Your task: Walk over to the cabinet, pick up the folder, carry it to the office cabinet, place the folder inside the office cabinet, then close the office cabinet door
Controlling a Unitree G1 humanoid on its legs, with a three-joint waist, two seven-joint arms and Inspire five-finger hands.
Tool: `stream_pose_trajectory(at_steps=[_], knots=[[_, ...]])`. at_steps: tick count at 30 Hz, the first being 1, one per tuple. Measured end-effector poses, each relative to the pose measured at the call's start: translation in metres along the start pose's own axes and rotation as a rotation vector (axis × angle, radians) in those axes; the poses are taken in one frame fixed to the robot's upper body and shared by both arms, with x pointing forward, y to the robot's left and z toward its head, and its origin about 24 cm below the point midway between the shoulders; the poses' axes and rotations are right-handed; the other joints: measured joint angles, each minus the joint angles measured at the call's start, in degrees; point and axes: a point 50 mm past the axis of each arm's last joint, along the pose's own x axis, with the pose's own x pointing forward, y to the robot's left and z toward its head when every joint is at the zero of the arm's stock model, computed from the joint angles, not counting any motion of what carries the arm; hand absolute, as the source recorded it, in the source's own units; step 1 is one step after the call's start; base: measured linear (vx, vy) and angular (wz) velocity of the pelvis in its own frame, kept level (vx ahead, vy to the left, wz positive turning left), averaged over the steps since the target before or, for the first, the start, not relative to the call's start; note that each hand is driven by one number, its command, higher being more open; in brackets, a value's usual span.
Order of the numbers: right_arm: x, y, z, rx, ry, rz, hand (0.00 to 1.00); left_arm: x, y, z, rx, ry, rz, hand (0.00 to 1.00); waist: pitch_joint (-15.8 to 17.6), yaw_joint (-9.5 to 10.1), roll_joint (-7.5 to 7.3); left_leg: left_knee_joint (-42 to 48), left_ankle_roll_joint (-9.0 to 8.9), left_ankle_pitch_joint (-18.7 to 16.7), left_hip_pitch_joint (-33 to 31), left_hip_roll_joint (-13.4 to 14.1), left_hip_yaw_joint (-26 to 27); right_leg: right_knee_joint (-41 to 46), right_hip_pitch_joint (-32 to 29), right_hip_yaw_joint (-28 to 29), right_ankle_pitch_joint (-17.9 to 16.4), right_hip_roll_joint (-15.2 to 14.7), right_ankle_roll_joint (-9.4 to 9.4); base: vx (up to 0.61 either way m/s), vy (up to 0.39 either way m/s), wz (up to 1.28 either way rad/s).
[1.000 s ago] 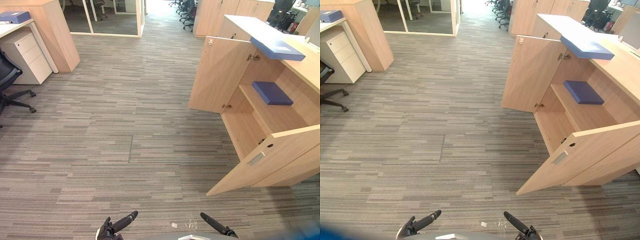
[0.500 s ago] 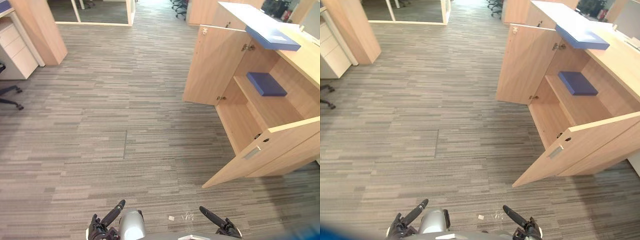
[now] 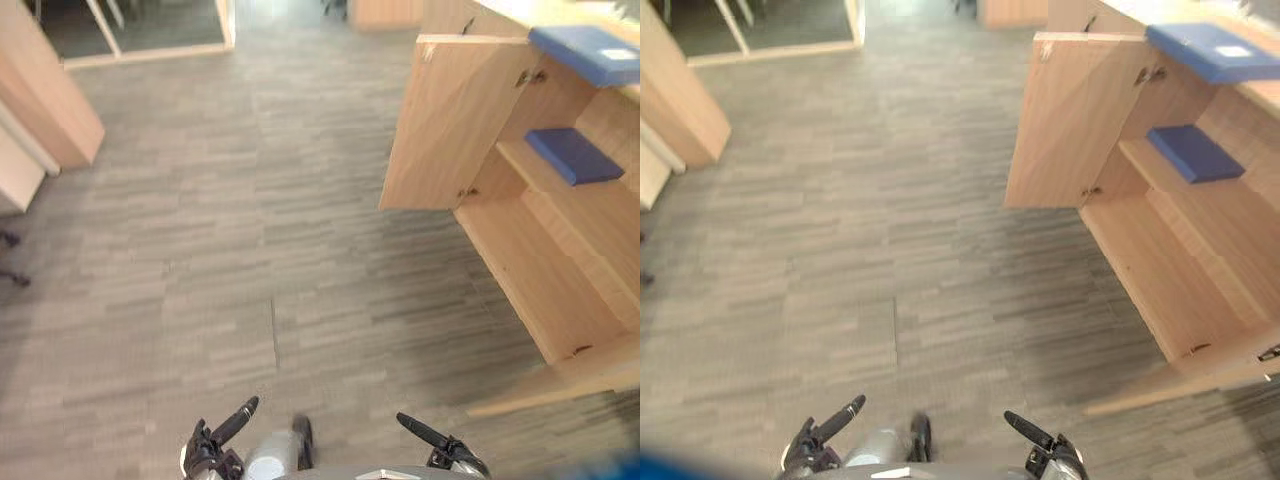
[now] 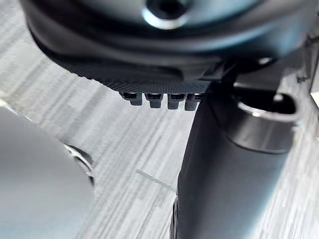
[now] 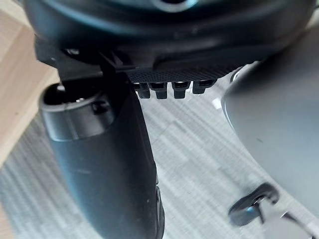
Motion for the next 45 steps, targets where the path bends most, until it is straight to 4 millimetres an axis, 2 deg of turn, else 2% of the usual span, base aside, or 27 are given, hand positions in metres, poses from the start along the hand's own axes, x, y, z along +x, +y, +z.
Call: stream_pose_trajectory(at_steps=[1, 2, 3, 5, 6, 8, 10, 11, 12, 13, 14, 18, 21, 22, 23, 24, 25, 27, 29, 32, 36, 38, 40, 41, 42, 44, 45], knots=[[0.000, -0.002, 0.006, 0.003, -0.027, -0.001, 1.00, 0.001, 0.000, 0.002, 0.020, -0.004, -0.013, 1.00, 0.1, -0.76, -0.49, -1.9, 0.70, -0.8, 3.5, -2.1, -0.1, 12.6, -4.5, -3.2, 4.2, -4.0, -5.97, 0.46, 0.287, 0.16], [-0.001, -0.003, 0.009, -0.019, -0.044, -0.003, 1.00, 0.004, -0.002, 0.003, 0.051, -0.003, -0.023, 1.00, 0.1, -1.58, -0.75, -3.6, 1.03, -1.3, 7.0, -3.1, -1.1, 23.2, -7.6, -9.0, 2.0, -6.5, -8.56, 0.44, 0.244, 0.23], [0.000, -0.003, 0.010, -0.027, -0.049, -0.004, 1.00, 0.004, -0.003, 0.002, 0.069, 0.000, -0.026, 1.00, 0.1, -1.80, -0.52, -4.5, 1.08, -1.4, 8.6, -3.0, -1.8, 26.0, -8.7, -11.7, 0.5, -6.5, -8.57, 0.41, 0.155, 0.31], [-0.001, 0.000, 0.011, -0.022, -0.055, 0.005, 1.00, 0.005, -0.008, 0.001, 0.117, 0.013, -0.047, 1.00, 0.7, -2.66, 0.54, -7.0, 1.06, -1.4, 12.6, -1.4, -3.1, 27.0, -10.9, -18.9, -6.7, -3.4, -4.14, 0.28, 0.022, 0.22], [-0.002, 0.003, 0.013, -0.013, -0.068, 0.018, 1.00, 0.006, -0.012, 0.000, 0.145, 0.021, -0.065, 1.00, 1.2, -3.12, 1.35, -7.7, 0.94, -1.4, 13.4, -0.1, -3.6, 22.8, -13.2, -22.4, -11.0, -0.4, -0.47, 0.28, -0.080, 0.14], [-0.004, 0.005, 0.020, 0.025, -0.098, 0.022, 1.00, 0.006, -0.019, -0.001, 0.178, 0.029, -0.090, 1.00, 2.4, -3.36, 2.71, -7.9, -0.45, -2.3, 14.6, 2.0, -3.6, 6.8, -16.1, -26.4, -15.0, 5.3, 2.62, 0.28, -0.127, 0.04], [-0.004, 0.006, 0.018, 0.030, -0.085, 0.025, 1.00, 0.006, -0.021, -0.002, 0.200, 0.026, -0.103, 1.00, 2.9, -3.35, 2.79, -8.2, -2.21, -3.4, 16.6, 3.0, -3.4, -10.5, -16.2, -26.7, -13.4, 9.0, 2.59, 0.23, -0.154, -0.01], [-0.005, 0.004, 0.015, 0.036, -0.078, 0.020, 1.00, 0.005, -0.019, -0.004, 0.225, 0.026, -0.098, 1.00, 3.1, -3.45, 2.62, -9.7, -3.95, -5.1, 19.4, 3.5, -1.5, -17.8, -16.1, -26.2, -5.8, 9.9, 0.78, 0.22, -0.163, -0.02], [-0.005, 0.003, 0.013, 0.040, -0.074, 0.016, 1.00, 0.004, -0.018, -0.005, 0.229, 0.026, -0.098, 1.00, 3.0, -3.49, 2.59, -10.0, -4.23, -5.4, 20.1, 3.7, -1.4, -17.9, -15.9, -26.1, -4.1, 10.1, 0.19, 0.25, -0.173, -0.29], [-0.004, -0.003, 0.015, 0.029, -0.082, 0.004, 1.00, 0.002, -0.020, -0.010, 0.225, 0.039, -0.100, 1.00, 2.6, -2.98, 3.27, -10.6, -5.73, -6.4, 21.5, 5.6, 0.1, -17.7, -15.7, -25.6, -4.7, 12.8, -2.73, 0.30, -0.196, -0.58], [-0.005, -0.003, 0.020, 0.028, -0.104, 0.007, 1.00, 0.000, -0.022, -0.015, 0.215, 0.051, -0.105, 1.00, 2.2, -2.93, 4.65, -10.5, -7.11, -7.3, 21.9, 7.5, 1.9, -17.6, -16.4, -25.0, -6.3, 15.2, -3.71, 0.32, -0.216, -0.66], [-0.006, -0.010, 0.012, 0.080, -0.082, -0.018, 1.00, 0.000, -0.030, -0.015, 0.206, 0.050, -0.121, 1.00, 2.5, -3.42, 5.03, -7.0, -9.18, -6.7, 23.0, 11.7, 3.8, -17.3, -14.3, -25.5, -11.3, 19.7, -5.08, 0.35, -0.304, -0.24], [-0.009, -0.013, 0.001, 0.124, -0.058, -0.021, 1.00, -0.001, -0.030, -0.009, 0.184, 0.024, -0.122, 1.00, 1.7, -4.08, 3.99, 14.2, -9.08, -6.7, 16.8, 17.9, 3.4, -21.3, -7.8, -28.1, -14.3, 22.7, -5.30, 0.37, -0.334, 0.05], [-0.010, -0.015, 0.001, 0.123, -0.065, -0.018, 1.00, -0.002, -0.030, -0.005, 0.164, 0.008, -0.120, 1.00, 1.6, -4.18, 4.82, 28.2, -5.60, -4.3, 11.6, 22.7, 2.7, -24.0, -4.7, -27.6, -14.3, 26.0, -5.40, 0.33, -0.297, -0.16], [-0.011, -0.016, 0.002, 0.124, -0.072, -0.016, 1.00, -0.003, -0.028, -0.005, 0.153, 0.006, -0.117, 1.00, 1.3, -4.03, 5.39, 34.5, -3.60, -1.9, 9.5, 24.9, 2.3, -25.0, -3.5, -26.6, -14.5, 27.7, -5.77, 0.39, -0.264, -0.72], [-0.011, -0.018, 0.003, 0.115, -0.081, -0.016, 1.00, -0.004, -0.022, -0.006, 0.129, 0.009, -0.098, 1.00, 0.7, -3.50, 6.22, 46.0, -3.10, 0.0, 5.8, 28.4, 1.9, -26.2, -1.5, -23.5, -15.0, 30.6, -7.18, 0.42, -0.127, -1.26], [-0.011, -0.016, 0.001, 0.106, -0.079, -0.008, 1.00, -0.004, -0.017, -0.005, 0.109, 0.004, -0.077, 1.00, 0.7, -3.14, 5.77, 54.4, -3.29, -0.8, 3.2, 29.2, 1.9, -26.5, 0.3, -20.1, -15.7, 31.9, -8.34, 0.38, -0.038, -1.40], [-0.009, -0.016, -0.007, 0.095, -0.040, -0.015, 1.00, -0.004, -0.014, 0.002, 0.077, -0.028, -0.052, 1.00, 1.1, -2.85, 3.99, 58.1, -3.69, -3.0, -0.1, 27.5, 2.4, -27.7, 3.6, -15.6, -16.0, 32.0, -9.47, 0.39, -0.043, -1.23], [-0.006, -0.017, -0.008, 0.078, -0.012, -0.027, 1.00, -0.004, -0.013, 0.003, 0.066, -0.029, -0.041, 1.00, 1.6, -2.85, 3.04, 53.9, -4.79, -5.5, -3.6, 23.7, 1.6, -29.3, 6.5, -11.4, -15.9, 31.3, -9.72, 0.45, -0.024, -1.19], [-0.005, -0.017, -0.009, 0.054, 0.000, -0.027, 1.00, -0.003, -0.010, 0.004, 0.057, -0.028, -0.022, 1.00, 2.8, -2.62, 2.10, 31.5, -6.97, -8.9, -10.0, 13.8, -4.7, -30.7, 10.0, -5.2, -16.9, 29.0, -7.79, 0.40, 0.059, -1.21], [-0.006, -0.020, -0.014, 0.047, 0.010, -0.031, 1.00, -0.003, -0.009, 0.005, 0.041, -0.030, -0.007, 1.00, 3.0, -2.19, 2.00, 8.0, -8.00, -2.3, -12.5, 8.2, -10.4, -30.3, 14.3, -2.1, -19.7, 27.5, -2.86, 0.46, 0.181, -0.72], [-0.007, -0.020, -0.021, 0.036, 0.026, -0.031, 1.00, -0.004, -0.005, 0.001, 0.005, -0.012, 0.017, 1.00, 0.6, 0.38, 2.33, 6.8, -6.80, 7.9, -13.1, 8.1, -11.8, -27.9, 15.4, 1.9, -22.3, 26.3, 0.96, 0.59, 0.241, -1.19], [-0.009, -0.007, -0.030, 0.022, 0.063, 0.004, 1.00, -0.003, 0.004, 0.005, -0.032, -0.024, 0.053, 1.00, -1.3, 0.60, -0.90, 9.3, -4.88, 4.1, -12.4, 7.1, -8.0, -21.7, 12.6, 3.9, -22.3, 22.8, 1.69, 0.63, 0.266, -1.10], [-0.008, -0.004, -0.029, 0.019, 0.069, 0.023, 1.00, -0.002, 0.006, 0.005, -0.040, -0.024, 0.063, 1.00, -1.6, 0.77, -1.44, 10.8, -3.90, 1.4, -10.8, 7.0, -5.3, -14.0, 9.7, 4.2, -21.2, 21.0, 2.84, 0.62, 0.279, -1.00], [-0.007, -0.003, -0.028, 0.020, 0.067, 0.027, 1.00, -0.002, 0.007, 0.004, -0.041, -0.019, 0.066, 1.00, -1.6, 0.77, -1.39, 11.5, -3.42, 0.0, -9.5, 7.0, -4.2, -9.2, 8.2, 4.2, -19.8, 20.2, 2.24, 0.57, 0.296, -1.13], [-0.005, -0.003, -0.017, 0.037, 0.035, 0.026, 1.00, -0.002, 0.007, -0.003, -0.048, 0.015, 0.069, 1.00, -0.2, 0.22, -0.18, 10.5, -1.76, -4.1, -1.2, 6.7, -0.3, 12.3, 0.5, 0.7, -6.0, 15.6, -2.40, 0.41, 0.241, -1.05], [-0.004, -0.003, -0.011, 0.037, 0.017, 0.028, 1.00, -0.001, 0.007, -0.002, -0.050, 0.018, 0.066, 1.00, 1.0, 0.14, 0.05, 10.2, -1.16, -4.9, 2.2, 6.5, 1.2, 19.4, -1.9, -1.9, -5.9, 12.5, -4.67, 0.34, 0.193, -0.77]])
